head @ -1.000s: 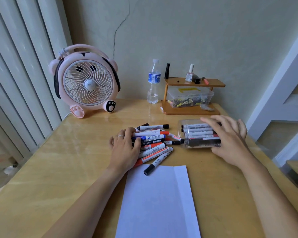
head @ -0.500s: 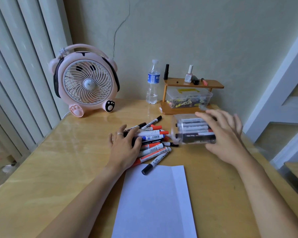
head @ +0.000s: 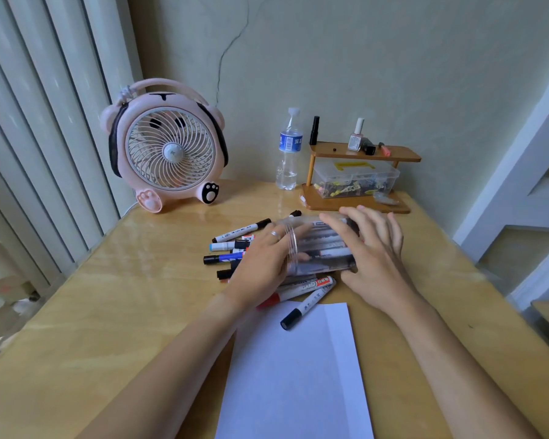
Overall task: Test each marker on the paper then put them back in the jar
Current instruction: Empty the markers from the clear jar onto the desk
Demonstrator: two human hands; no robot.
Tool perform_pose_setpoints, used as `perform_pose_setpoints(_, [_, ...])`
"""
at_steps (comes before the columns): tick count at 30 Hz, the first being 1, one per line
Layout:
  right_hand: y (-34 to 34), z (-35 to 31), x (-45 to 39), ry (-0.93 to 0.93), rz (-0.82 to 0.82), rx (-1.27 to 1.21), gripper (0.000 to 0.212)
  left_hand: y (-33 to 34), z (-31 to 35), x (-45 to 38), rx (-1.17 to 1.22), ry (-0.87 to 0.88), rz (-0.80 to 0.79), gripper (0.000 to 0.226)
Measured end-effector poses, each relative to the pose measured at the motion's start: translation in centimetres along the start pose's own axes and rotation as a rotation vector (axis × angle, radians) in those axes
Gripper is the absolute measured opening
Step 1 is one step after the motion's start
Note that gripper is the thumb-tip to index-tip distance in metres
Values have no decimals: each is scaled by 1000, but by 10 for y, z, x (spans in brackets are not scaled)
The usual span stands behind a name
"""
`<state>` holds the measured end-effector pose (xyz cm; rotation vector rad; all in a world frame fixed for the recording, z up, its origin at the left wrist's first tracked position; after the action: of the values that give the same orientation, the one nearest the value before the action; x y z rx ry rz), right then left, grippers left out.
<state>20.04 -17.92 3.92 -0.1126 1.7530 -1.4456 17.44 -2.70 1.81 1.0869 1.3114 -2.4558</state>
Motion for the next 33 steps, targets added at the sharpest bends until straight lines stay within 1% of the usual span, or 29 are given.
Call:
perform_pose_setpoints(3, [6, 9, 4, 53, 14, -22, 114, 0, 3, -10, -175, 27, 11, 55])
perform_pose_setpoints(5, [6, 13, 5, 73, 38, -8, 113, 8, 4, -11, -264, 48, -40, 54])
perform_pose_setpoints(6, [4, 15, 5, 78, 51, 3, 113, 12, 4, -11, -268, 56, -74, 57])
perform_pose_setpoints(8, [2, 15, 5, 74, 62, 18, 114, 19, 2, -14, -204, 31, -160, 62])
perform_pose_setpoints(10, [3, 13, 4, 70, 53, 20, 115, 22, -4, -18, -115, -28, -216, 62])
perform_pose_setpoints(13, [11, 12, 3, 82, 14, 12, 118, 26, -14, -24, 23, -100, -312, 51])
perform_pose_setpoints(15, [14, 11, 3, 92, 4, 8, 119, 31, -30, -27, 101, -212, -362, 46])
perform_pose_setpoints(18, [15, 11, 3, 99, 10, 13, 119, 34, -49, -18, 295, -429, -385, 51])
perform_pose_setpoints(21, [14, 11, 2, 92, 5, 14, 119, 40, -52, -9, 475, -536, -435, 54])
perform_pose_setpoints(23, [15, 11, 2, 91, 6, 12, 119, 42, -46, -6, 575, -563, -495, 54])
perform_pose_setpoints(24, [15, 11, 3, 91, 6, 11, 119, 42, -42, -6, 604, -564, -511, 51])
perform_pose_setpoints(29, [18, 11, 4, 104, -17, -22, 121, 39, -30, -4, 641, -580, -520, 37])
perform_pose_setpoints(33, [16, 11, 2, 96, -31, -14, 121, 42, -32, -2, 674, -562, -527, 54])
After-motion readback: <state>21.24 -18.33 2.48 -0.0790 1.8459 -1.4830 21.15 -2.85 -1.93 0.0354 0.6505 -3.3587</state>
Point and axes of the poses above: each hand's wrist, its own x-axis away from the middle knuckle, its own y-axis out of the palm, z = x × y, the point moved 10 cm from there along -x, towards the middle knuckle, and after that the axes turned 1 degree about -y, right-handed, at the moved point
